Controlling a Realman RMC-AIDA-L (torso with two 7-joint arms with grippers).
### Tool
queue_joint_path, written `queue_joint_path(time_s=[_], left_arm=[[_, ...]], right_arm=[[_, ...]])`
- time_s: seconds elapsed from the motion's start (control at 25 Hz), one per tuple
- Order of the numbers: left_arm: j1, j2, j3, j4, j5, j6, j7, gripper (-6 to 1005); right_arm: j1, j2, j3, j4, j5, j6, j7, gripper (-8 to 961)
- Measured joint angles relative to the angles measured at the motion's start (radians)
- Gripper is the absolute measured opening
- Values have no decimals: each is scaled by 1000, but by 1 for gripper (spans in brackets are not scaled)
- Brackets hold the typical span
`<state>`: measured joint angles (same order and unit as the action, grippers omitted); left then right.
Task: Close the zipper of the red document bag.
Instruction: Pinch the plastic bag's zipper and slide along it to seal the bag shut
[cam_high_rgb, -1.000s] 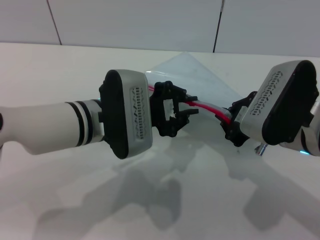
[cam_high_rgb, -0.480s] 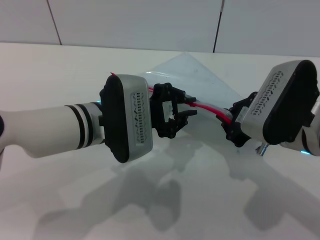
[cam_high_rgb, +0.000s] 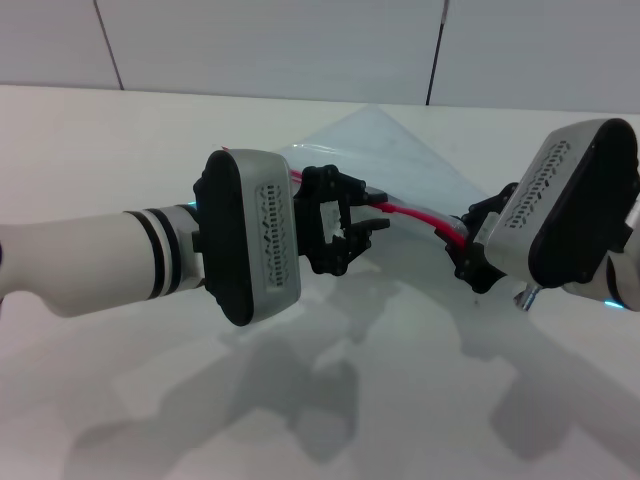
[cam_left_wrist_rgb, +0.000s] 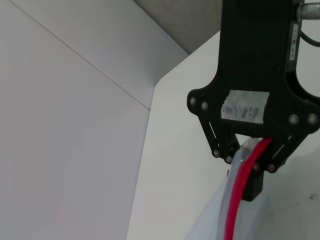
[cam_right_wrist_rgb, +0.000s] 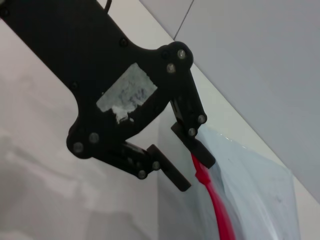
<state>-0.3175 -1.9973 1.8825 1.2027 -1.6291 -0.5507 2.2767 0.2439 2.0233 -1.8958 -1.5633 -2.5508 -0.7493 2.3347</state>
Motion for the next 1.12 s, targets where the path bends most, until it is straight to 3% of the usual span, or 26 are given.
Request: queue_joint_path(time_s=[0.68, 1.12], left_arm=[[0, -5, 2, -1, -6, 0, 26, 200], [9, -10, 14, 0, -12, 58, 61, 107]], right_arm=[[2, 0, 0, 0, 0, -10, 0, 49], [4, 0, 0, 0, 0, -10, 0, 50]])
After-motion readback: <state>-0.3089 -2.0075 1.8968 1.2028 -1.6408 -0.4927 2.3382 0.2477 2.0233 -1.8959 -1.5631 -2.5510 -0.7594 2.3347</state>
